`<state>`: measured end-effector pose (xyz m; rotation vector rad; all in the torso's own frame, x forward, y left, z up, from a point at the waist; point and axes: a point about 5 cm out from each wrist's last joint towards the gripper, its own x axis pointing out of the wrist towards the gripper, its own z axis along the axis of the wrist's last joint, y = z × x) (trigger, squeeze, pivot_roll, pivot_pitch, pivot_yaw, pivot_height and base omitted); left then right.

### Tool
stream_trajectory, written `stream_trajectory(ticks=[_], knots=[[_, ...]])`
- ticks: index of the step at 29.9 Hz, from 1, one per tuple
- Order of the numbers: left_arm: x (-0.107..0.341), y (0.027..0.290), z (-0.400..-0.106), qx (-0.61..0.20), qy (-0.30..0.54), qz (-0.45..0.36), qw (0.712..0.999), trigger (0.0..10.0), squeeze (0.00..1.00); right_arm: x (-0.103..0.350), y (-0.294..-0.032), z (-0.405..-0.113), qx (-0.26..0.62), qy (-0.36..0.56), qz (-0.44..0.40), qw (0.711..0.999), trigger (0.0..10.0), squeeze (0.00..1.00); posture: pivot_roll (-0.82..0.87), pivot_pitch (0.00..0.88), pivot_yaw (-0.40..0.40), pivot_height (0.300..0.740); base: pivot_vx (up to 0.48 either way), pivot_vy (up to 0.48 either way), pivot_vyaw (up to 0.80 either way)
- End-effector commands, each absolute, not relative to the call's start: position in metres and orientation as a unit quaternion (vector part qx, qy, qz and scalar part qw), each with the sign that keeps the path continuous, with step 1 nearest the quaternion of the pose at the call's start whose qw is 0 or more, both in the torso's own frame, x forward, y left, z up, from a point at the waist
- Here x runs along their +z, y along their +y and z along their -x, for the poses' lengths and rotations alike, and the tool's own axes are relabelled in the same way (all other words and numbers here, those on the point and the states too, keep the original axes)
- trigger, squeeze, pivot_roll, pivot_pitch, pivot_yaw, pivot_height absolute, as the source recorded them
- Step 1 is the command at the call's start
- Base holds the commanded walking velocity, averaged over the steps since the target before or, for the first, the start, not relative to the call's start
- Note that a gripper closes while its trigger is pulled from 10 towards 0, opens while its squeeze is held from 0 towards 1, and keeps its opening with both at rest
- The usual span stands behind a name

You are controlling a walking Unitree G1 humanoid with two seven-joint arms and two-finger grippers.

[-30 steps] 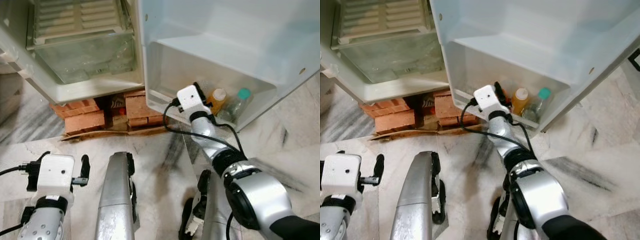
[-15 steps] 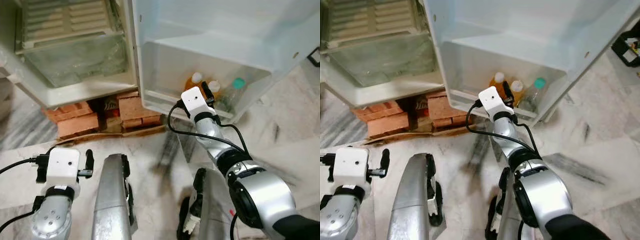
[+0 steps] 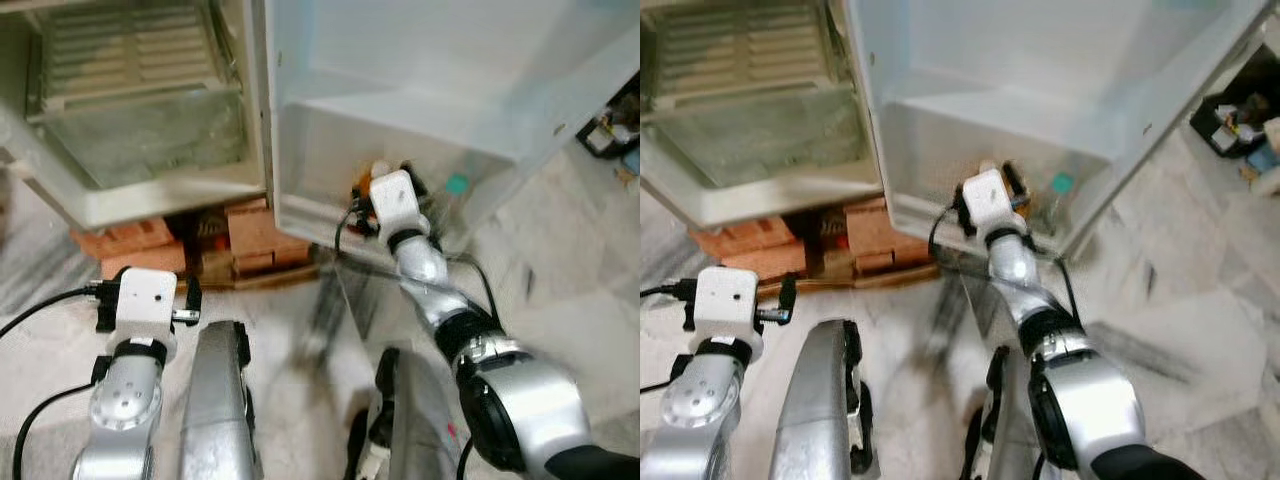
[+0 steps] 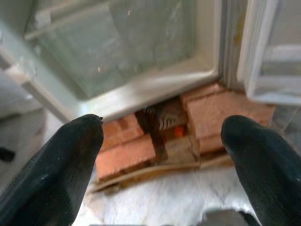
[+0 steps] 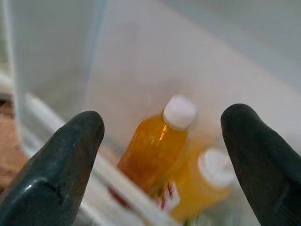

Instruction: Restocking fridge

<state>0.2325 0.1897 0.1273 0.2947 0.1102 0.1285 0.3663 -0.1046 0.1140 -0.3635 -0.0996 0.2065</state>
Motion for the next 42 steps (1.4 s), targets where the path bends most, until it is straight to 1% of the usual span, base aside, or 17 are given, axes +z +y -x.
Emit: stream_trajectory(ticks=[1,2,4,6,9,10,12,17,22,23,25,27,28,32,35,37,42], knots=[[0.121,0.191,-0.232,0.066,0.061,-0.146,0.985,10.0,0.00,0.114,-0.114,-0.361,0.102,-0.066,0.162,0.979,10.0,1.00,0.18,0.070,-0.103,0.563,0.000,0.000,0.00],[0.120,0.190,-0.233,0.065,0.059,-0.150,0.985,10.0,0.00,0.112,-0.118,-0.359,0.095,-0.069,0.155,0.981,10.0,1.00,0.17,0.054,-0.101,0.563,0.000,0.000,0.00],[0.121,0.191,-0.234,0.073,0.050,-0.160,0.983,10.0,0.00,0.110,-0.126,-0.354,0.075,-0.074,0.145,0.984,10.0,1.00,0.17,0.047,-0.099,0.563,0.000,0.000,0.00],[0.119,0.197,-0.239,0.084,0.048,-0.154,0.983,10.0,0.00,0.106,-0.132,-0.347,0.057,-0.076,0.119,0.988,10.0,1.00,0.13,0.004,-0.082,0.563,0.000,0.000,0.00],[0.118,0.200,-0.243,0.090,0.047,-0.155,0.983,10.0,0.00,0.104,-0.135,-0.344,0.051,-0.073,0.108,0.990,10.0,1.00,0.12,0.000,-0.078,0.563,0.000,0.000,0.00],[0.120,0.206,-0.253,0.096,0.037,-0.153,0.983,10.0,0.00,0.100,-0.144,-0.334,0.025,-0.080,0.103,0.991,10.0,0.00,0.10,0.000,-0.062,0.563,0.000,0.000,0.00],[0.120,0.208,-0.257,0.097,0.034,-0.152,0.983,10.0,0.00,0.099,-0.147,-0.331,0.014,-0.083,0.102,0.991,10.0,0.00,0.10,0.000,-0.059,0.563,0.000,0.000,0.00],[0.124,0.204,-0.268,0.077,0.008,-0.153,0.985,10.0,0.00,0.098,-0.156,-0.308,0.030,-0.075,0.054,0.995,10.0,0.00,0.07,0.000,-0.043,0.563,0.000,0.000,0.00],[0.120,0.198,-0.265,0.069,0.007,-0.146,0.987,10.0,0.00,0.096,-0.161,-0.299,0.020,-0.056,0.048,0.997,10.0,0.00,0.06,0.000,-0.042,0.563,0.000,0.000,0.00],[0.118,0.197,-0.262,0.063,0.011,-0.134,0.989,10.0,0.00,0.097,-0.161,-0.294,0.026,-0.053,0.025,0.998,10.0,0.00,0.07,0.000,-0.043,0.563,0.000,0.000,0.00],[0.118,0.196,-0.261,0.061,0.010,-0.130,0.990,10.0,0.00,0.100,-0.160,-0.292,0.033,-0.060,0.016,0.998,10.0,0.00,0.07,0.000,-0.043,0.563,0.000,0.000,0.00],[0.118,0.196,-0.262,0.060,0.004,-0.126,0.990,10.0,0.00,0.110,-0.158,-0.295,0.034,-0.067,0.007,0.997,10.0,0.00,0.07,0.000,-0.043,0.583,0.000,0.000,0.00],[0.118,0.196,-0.262,0.060,0.004,-0.126,0.990,10.0,0.00,0.110,-0.158,-0.295,0.034,-0.067,0.007,0.997,10.0,0.00,0.07,0.000,-0.043,0.583,0.000,0.000,0.00],[0.120,0.195,-0.265,0.055,-0.009,-0.133,0.989,10.0,0.00,0.118,-0.157,-0.300,0.030,-0.067,-0.003,0.997,10.0,0.00,0.07,0.000,-0.041,0.608,0.000,0.000,0.00],[0.123,0.200,-0.270,0.059,-0.014,-0.134,0.989,10.0,0.00,0.125,-0.156,-0.302,0.030,-0.066,-0.023,0.997,10.0,0.00,0.07,0.000,-0.038,0.633,0.000,0.000,0.00],[0.124,0.200,-0.271,0.058,-0.015,-0.134,0.989,10.0,0.00,0.125,-0.157,-0.302,0.029,-0.066,-0.026,0.997,10.0,0.00,0.07,0.000,-0.038,0.638,0.000,0.000,0.00],[0.122,0.194,-0.278,0.044,-0.021,-0.129,0.990,10.0,0.00,0.125,-0.157,-0.306,0.019,-0.058,-0.033,0.998,10.0,0.00,0.06,0.000,-0.026,0.673,0.000,0.000,0.00]])
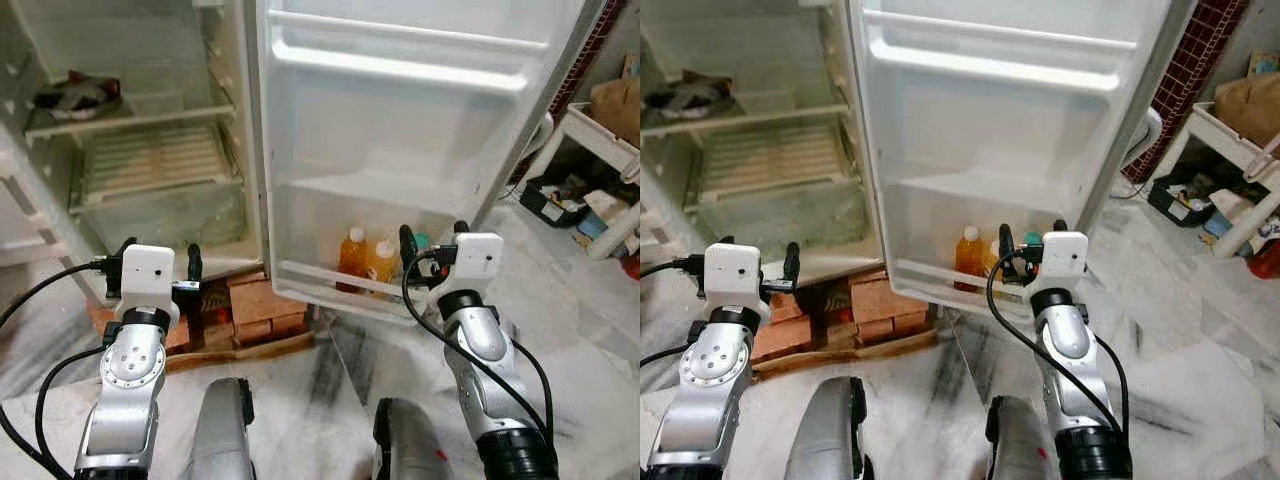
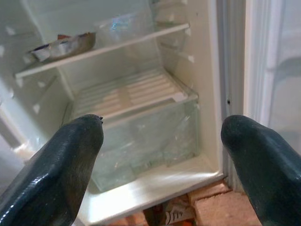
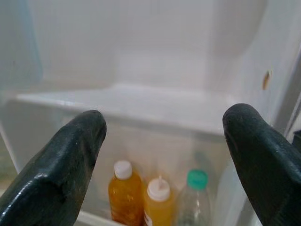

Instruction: Restocking fridge

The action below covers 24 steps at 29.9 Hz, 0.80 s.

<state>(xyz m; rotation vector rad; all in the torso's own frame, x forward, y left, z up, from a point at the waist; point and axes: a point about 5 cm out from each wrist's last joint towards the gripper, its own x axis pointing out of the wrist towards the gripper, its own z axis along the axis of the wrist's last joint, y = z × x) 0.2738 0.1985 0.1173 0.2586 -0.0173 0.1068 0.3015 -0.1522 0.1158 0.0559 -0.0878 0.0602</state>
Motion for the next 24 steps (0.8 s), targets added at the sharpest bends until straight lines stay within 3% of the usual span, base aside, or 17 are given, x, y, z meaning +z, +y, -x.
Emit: stream_trajectory(ticks=[1,9,15,24], knots=[[0.123,0.193,-0.279,0.042,-0.022,-0.130,0.990,10.0,0.00,0.126,-0.157,-0.306,0.020,-0.060,-0.032,0.997,10.0,0.00,0.06,0.000,-0.026,0.683,0.000,0.000,0.00],[0.116,0.182,-0.275,0.007,-0.019,-0.143,0.989,10.0,0.00,0.115,-0.162,-0.297,0.018,-0.026,-0.040,0.999,10.0,0.00,0.07,0.000,-0.026,0.738,0.000,0.000,0.00],[0.108,0.175,-0.268,0.001,-0.014,-0.133,0.991,10.0,0.00,0.096,-0.174,-0.281,0.008,0.016,-0.044,0.999,10.0,0.00,0.07,0.000,-0.033,0.740,0.000,0.000,0.00],[0.109,0.169,-0.272,0.003,-0.018,-0.145,0.989,10.0,0.00,0.094,-0.175,-0.284,-0.006,0.028,-0.062,0.998,10.0,0.00,0.07,0.000,-0.034,0.740,0.000,0.000,0.00]])
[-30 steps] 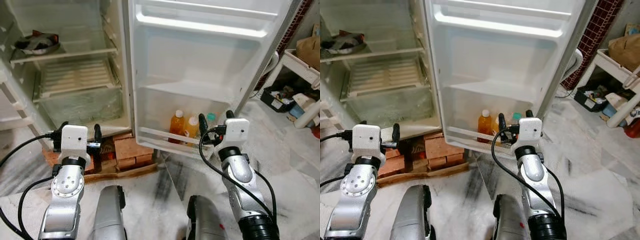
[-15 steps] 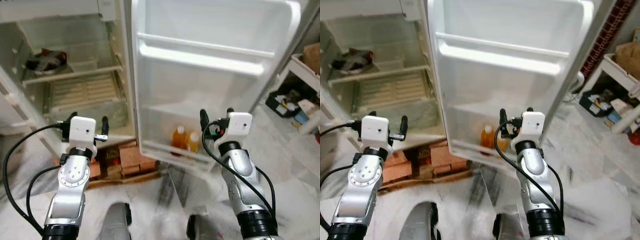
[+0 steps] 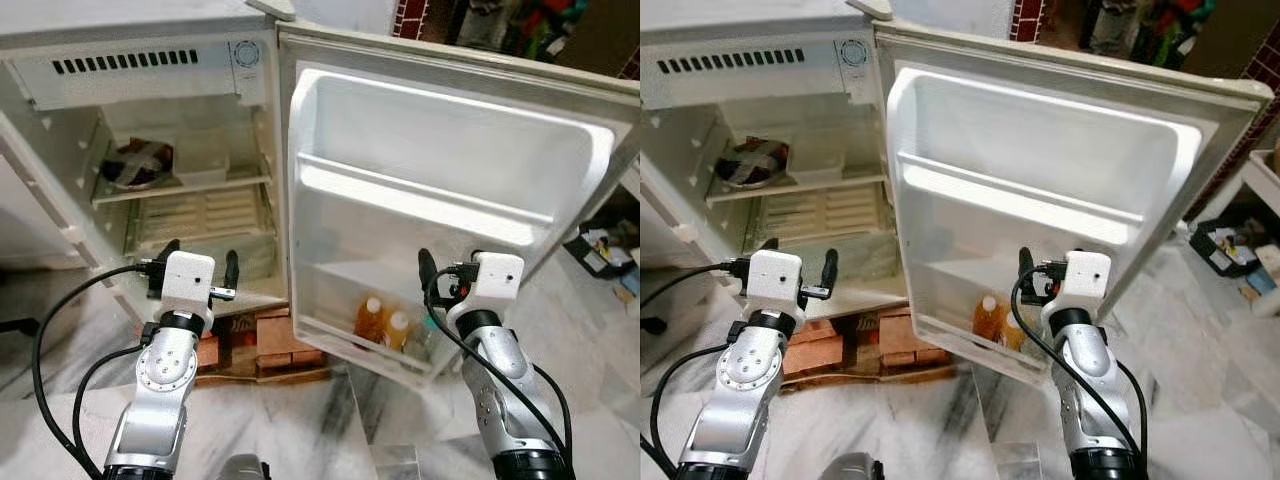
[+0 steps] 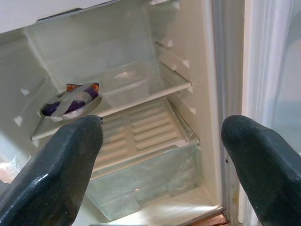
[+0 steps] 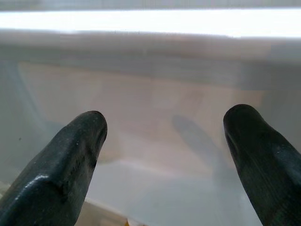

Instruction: Restocking fridge

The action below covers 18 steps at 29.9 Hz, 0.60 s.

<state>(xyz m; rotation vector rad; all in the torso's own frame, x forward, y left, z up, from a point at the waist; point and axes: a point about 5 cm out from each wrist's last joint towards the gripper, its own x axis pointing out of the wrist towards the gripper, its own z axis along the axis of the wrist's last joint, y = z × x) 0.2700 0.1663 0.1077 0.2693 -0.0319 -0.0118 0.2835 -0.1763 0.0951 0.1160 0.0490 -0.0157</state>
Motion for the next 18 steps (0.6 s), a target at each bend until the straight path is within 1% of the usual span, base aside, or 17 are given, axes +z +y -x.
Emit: stream_trajectory(ticks=[1,2,5,13,18], knots=[[0.109,0.170,-0.273,0.006,-0.018,-0.147,0.989,10.0,0.00,0.094,-0.175,-0.284,-0.004,0.029,-0.061,0.998,10.0,0.00,0.07,0.000,-0.034,0.740,0.000,0.000,0.00],[0.109,0.171,-0.273,0.010,-0.017,-0.147,0.989,10.0,0.00,0.094,-0.174,-0.284,-0.006,0.028,-0.065,0.997,10.0,0.00,0.07,0.000,-0.036,0.740,0.000,0.000,0.00],[0.109,0.172,-0.274,0.012,-0.014,-0.144,0.989,10.0,0.00,0.084,-0.174,-0.283,-0.014,0.064,-0.078,0.995,10.0,0.00,0.07,0.000,-0.037,0.740,0.000,0.000,0.00],[0.106,0.171,-0.273,0.011,-0.010,-0.146,0.989,10.0,0.00,0.083,-0.173,-0.286,-0.010,0.077,-0.079,0.994,10.0,0.00,0.07,0.000,-0.040,0.740,-0.284,0.000,0.00],[0.107,0.170,-0.274,0.011,-0.009,-0.146,0.989,10.0,0.00,0.097,-0.167,-0.289,0.008,0.040,-0.090,0.995,10.0,0.00,0.07,0.000,-0.038,0.740,-0.300,0.000,0.00]])
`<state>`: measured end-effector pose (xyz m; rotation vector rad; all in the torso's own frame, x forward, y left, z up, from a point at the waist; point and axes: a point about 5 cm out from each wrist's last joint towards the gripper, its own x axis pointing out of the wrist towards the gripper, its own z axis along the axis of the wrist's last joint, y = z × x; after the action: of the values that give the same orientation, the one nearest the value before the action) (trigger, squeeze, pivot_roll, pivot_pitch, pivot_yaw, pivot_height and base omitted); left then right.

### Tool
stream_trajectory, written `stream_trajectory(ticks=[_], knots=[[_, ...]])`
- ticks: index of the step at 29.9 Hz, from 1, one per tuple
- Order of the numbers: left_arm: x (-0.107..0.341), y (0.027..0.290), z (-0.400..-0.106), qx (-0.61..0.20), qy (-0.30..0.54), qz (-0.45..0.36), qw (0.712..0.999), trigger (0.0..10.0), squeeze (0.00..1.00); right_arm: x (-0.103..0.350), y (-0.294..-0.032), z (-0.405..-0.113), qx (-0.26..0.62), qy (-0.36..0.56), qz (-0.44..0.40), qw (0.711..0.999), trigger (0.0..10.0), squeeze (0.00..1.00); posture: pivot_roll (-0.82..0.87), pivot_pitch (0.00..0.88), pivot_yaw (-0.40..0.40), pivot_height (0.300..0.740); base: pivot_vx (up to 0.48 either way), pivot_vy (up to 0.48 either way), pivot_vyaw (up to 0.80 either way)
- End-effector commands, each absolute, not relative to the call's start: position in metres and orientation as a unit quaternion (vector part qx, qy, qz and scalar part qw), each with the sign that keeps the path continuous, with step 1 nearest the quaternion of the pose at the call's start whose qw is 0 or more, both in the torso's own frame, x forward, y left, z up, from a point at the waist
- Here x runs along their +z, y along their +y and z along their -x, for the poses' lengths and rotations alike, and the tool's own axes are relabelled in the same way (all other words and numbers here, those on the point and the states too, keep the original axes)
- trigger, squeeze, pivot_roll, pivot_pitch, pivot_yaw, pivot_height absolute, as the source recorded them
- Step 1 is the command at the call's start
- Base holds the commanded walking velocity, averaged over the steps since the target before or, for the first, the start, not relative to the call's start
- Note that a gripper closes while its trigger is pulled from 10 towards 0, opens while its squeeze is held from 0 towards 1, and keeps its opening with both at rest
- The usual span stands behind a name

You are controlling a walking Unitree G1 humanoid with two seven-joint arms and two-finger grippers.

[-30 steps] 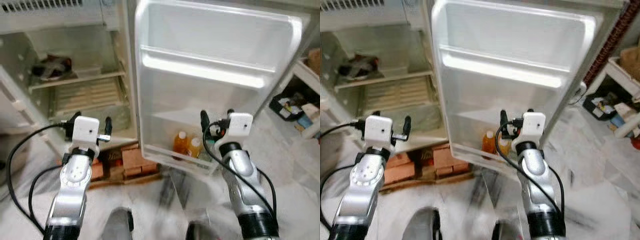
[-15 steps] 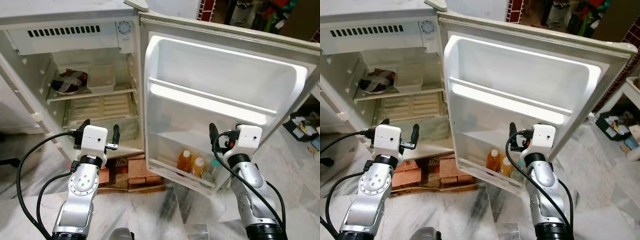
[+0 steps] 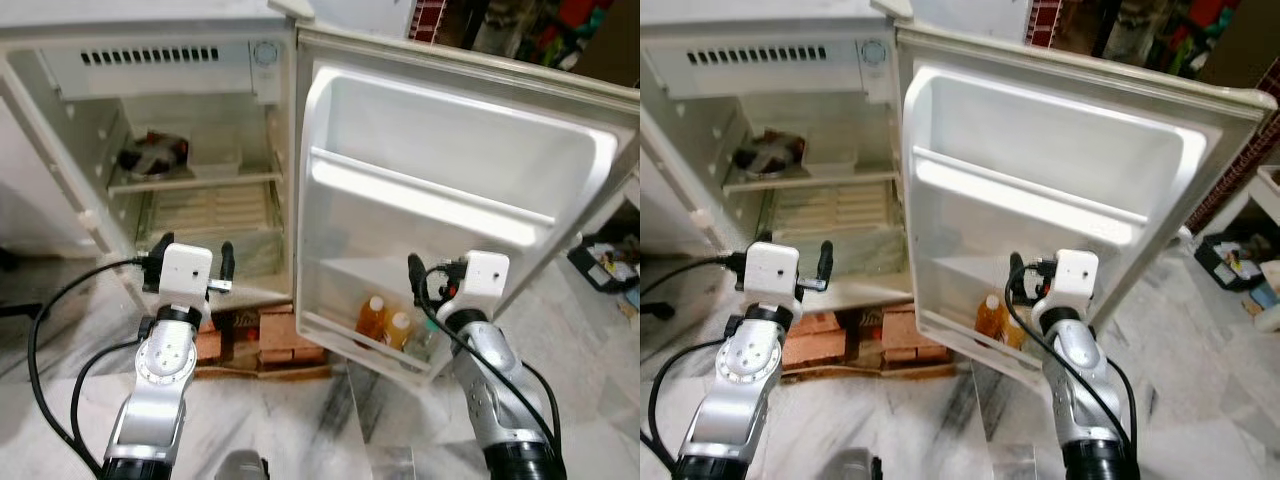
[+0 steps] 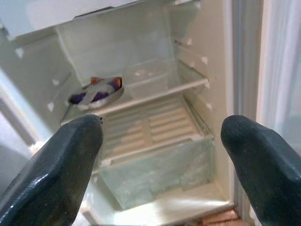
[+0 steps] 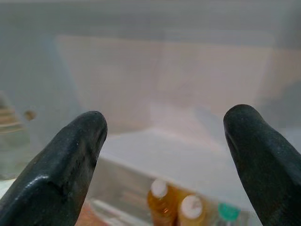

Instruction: Restocking fridge

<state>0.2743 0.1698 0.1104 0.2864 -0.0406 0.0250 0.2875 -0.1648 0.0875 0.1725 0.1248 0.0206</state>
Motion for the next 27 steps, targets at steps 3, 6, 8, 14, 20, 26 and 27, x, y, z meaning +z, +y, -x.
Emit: stream_trajectory(ticks=[3,6,8,14,20,26,27], knots=[[0.107,0.170,-0.274,0.010,-0.009,-0.147,0.989,10.0,0.00,0.100,-0.169,-0.290,0.004,0.031,-0.083,0.996,10.0,0.00,0.07,0.000,-0.037,0.740,-0.345,0.000,0.00],[0.107,0.170,-0.274,0.009,-0.009,-0.149,0.989,10.0,0.00,0.101,-0.170,-0.292,-0.003,0.027,-0.088,0.996,10.0,0.00,0.07,0.000,-0.036,0.740,-0.349,0.000,0.00],[0.107,0.170,-0.275,0.010,-0.010,-0.148,0.989,10.0,0.00,0.105,-0.174,-0.295,-0.025,0.018,-0.063,0.998,10.0,0.00,0.07,0.000,-0.036,0.740,-0.324,0.000,0.00],[0.108,0.170,-0.275,0.010,-0.012,-0.144,0.989,10.0,0.00,0.103,-0.174,-0.300,-0.039,0.018,-0.036,0.998,10.0,0.00,0.07,0.000,-0.032,0.740,-0.181,0.000,0.00],[0.110,0.177,-0.273,0.015,-0.009,-0.137,0.990,10.0,0.00,0.102,-0.170,-0.300,-0.020,0.028,-0.050,0.998,10.0,0.00,0.08,0.000,-0.033,0.740,0.052,0.000,0.00],[0.110,0.180,-0.272,0.017,-0.006,-0.142,0.990,10.0,0.00,0.106,-0.173,-0.306,-0.034,0.014,-0.056,0.998,10.0,0.00,0.09,0.000,-0.032,0.740,0.356,-0.089,0.00],[0.110,0.180,-0.272,0.017,-0.005,-0.141,0.990,10.0,0.00,0.107,-0.173,-0.306,-0.033,0.013,-0.055,0.998,10.0,0.00,0.09,0.000,-0.032,0.740,0.394,-0.270,0.00]])
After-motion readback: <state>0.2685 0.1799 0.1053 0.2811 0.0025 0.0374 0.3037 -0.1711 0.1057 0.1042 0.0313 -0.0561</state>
